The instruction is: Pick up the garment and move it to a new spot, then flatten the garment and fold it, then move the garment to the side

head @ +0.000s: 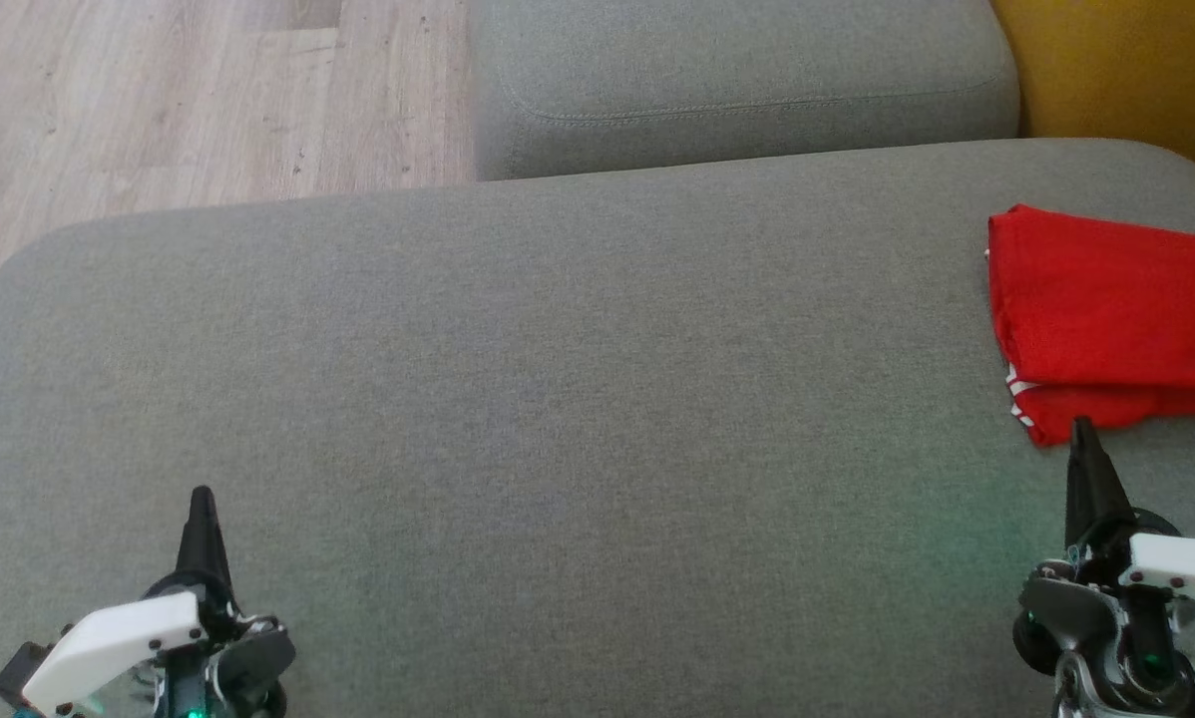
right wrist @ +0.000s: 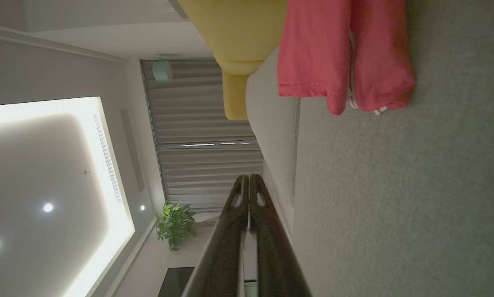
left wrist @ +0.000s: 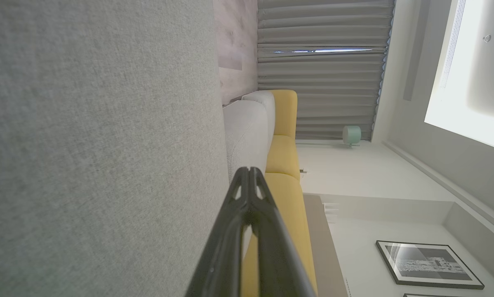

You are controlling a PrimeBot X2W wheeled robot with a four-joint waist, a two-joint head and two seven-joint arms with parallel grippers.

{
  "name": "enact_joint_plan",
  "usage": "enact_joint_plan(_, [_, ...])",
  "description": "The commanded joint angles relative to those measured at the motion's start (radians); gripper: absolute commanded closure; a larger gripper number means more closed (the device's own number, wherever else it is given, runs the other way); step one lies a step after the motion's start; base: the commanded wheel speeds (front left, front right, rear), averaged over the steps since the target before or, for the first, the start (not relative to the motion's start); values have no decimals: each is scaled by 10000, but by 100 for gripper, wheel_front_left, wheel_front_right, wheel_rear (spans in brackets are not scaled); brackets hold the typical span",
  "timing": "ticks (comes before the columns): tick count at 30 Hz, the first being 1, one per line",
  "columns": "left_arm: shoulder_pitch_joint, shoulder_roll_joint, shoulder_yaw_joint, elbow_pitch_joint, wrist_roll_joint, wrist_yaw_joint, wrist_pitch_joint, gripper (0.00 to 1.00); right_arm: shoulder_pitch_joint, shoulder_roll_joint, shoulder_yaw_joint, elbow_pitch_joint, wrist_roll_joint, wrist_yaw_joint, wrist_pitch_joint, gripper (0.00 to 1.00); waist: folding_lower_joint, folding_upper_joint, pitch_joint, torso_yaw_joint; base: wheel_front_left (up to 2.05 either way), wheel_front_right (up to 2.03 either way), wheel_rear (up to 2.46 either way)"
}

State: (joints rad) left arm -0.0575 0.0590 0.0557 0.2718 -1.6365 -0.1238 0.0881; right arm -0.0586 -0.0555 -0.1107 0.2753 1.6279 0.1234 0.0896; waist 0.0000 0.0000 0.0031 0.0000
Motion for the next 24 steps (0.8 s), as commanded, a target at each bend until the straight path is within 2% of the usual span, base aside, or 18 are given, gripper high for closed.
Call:
enact_joint_plan(1, [-484, 89, 339, -277, 78, -69, 57, 100, -475, -88, 162, -316, -33, 73, 81, 100, 0, 0, 0, 0, 0, 0, 0])
enact_joint_plan(24, [-489, 43, 404, -274, 132, -69, 109, 100, -480, -50, 108, -312, -78, 73, 124, 100, 0, 0, 0, 0, 0, 0, 0])
